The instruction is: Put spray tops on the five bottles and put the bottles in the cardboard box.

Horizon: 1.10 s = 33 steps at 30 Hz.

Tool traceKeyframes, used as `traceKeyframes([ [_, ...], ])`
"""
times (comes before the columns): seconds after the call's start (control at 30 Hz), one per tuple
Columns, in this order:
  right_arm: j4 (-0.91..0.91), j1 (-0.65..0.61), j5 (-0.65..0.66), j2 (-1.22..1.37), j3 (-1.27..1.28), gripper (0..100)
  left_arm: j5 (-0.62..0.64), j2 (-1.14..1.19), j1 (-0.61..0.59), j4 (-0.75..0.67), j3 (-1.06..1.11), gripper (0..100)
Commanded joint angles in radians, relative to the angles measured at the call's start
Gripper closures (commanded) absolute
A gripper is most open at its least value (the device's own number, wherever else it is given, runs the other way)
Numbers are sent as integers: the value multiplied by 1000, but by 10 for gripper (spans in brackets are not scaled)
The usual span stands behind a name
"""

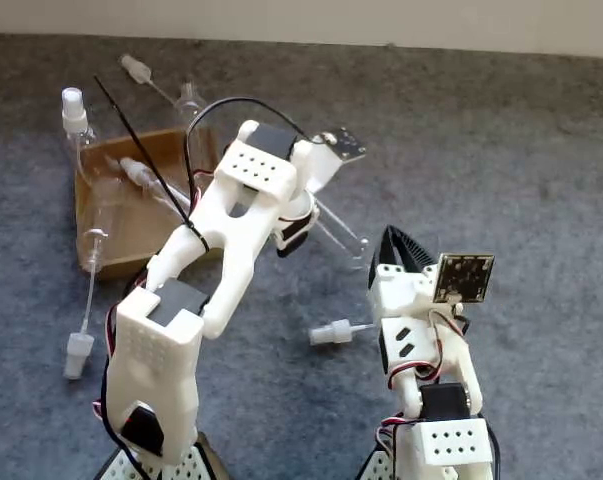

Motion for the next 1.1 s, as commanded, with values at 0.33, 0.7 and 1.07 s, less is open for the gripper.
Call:
traceKeyframes([
  [0.33, -16, 107, 219, -12, 119, 995, 14, -30, -13, 31, -12, 902],
  [0.7, -369, 107, 480, -12, 120, 995, 14, -36, -13, 23, 62, 902],
  [1.07, -631, 101, 480, -12, 117, 995, 14, -33, -13, 23, 62, 902],
])
